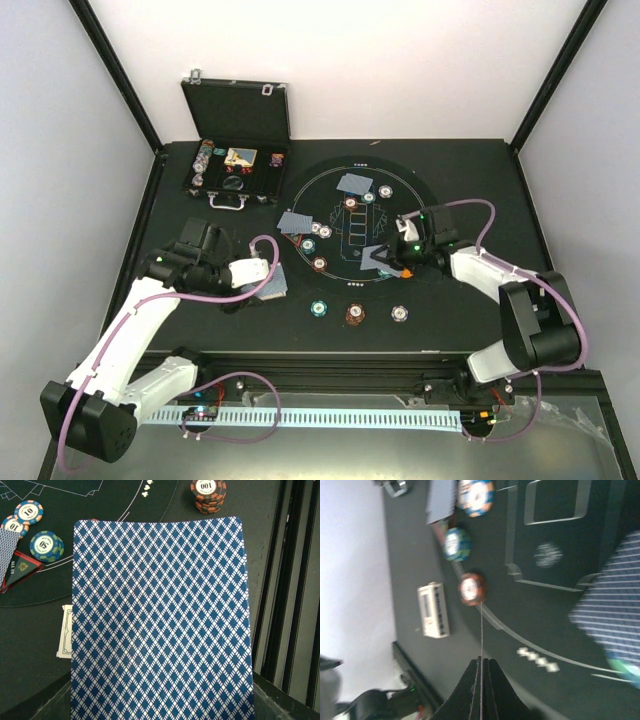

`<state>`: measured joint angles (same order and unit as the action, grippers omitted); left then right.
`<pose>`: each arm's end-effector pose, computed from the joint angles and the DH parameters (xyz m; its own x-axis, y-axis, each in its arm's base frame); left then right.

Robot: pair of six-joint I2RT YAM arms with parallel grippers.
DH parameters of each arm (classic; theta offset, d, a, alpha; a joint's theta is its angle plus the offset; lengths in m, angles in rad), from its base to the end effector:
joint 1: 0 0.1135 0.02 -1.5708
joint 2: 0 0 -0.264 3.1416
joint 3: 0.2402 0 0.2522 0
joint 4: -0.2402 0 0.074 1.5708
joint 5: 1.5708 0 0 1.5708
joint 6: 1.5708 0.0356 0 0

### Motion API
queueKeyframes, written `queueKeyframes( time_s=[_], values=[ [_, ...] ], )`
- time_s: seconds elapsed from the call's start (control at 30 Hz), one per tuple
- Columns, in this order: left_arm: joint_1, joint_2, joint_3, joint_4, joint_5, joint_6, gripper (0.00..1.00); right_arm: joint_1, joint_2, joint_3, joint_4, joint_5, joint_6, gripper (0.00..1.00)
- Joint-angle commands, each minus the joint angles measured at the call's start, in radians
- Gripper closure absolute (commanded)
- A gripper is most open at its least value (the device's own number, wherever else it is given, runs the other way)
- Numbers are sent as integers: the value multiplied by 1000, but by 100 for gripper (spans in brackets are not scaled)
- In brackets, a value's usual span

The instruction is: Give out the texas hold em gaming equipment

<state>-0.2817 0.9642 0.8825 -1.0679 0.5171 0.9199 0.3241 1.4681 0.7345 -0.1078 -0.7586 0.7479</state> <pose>0.1502 -0.0618 0.2744 -0.1844 0.7733 -0.6066 0.9614 0.2700 0.0519 0.2591 0.1129 0.1822 -0.9709 0.1946 -0.1398 -0.0074 0.5588 0.8292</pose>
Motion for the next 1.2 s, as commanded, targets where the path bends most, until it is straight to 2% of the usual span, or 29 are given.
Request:
queueKeyframes(
  time_s=[0.0,0.33,0.6,0.73,0.83,0.93,1.03,1.17],
  values=[
    [-4,-5,33,-15,4,-16,99,-80,46,-14,-114,86,-146,97],
    [-4,-14,38,-29,-5,-11,98,-95,85,36,-226,316,-230,80],
    [-3,-16,42,-22,-3,-14,98,-96,-3,60,-369,512,-250,79],
    [-4,-15,41,-17,5,-16,98,-93,-72,76,-400,525,-230,75],
    [-4,-14,40,-16,7,-16,98,-39,-130,99,-395,476,-186,65],
    [-4,-10,42,-13,10,-16,98,63,-162,135,-346,361,-118,49],
    [-4,-6,43,-11,18,-19,99,164,-150,147,-201,187,-15,28],
    [-4,-6,45,-8,16,-21,98,317,-85,181,-27,44,97,13]
  ],
)
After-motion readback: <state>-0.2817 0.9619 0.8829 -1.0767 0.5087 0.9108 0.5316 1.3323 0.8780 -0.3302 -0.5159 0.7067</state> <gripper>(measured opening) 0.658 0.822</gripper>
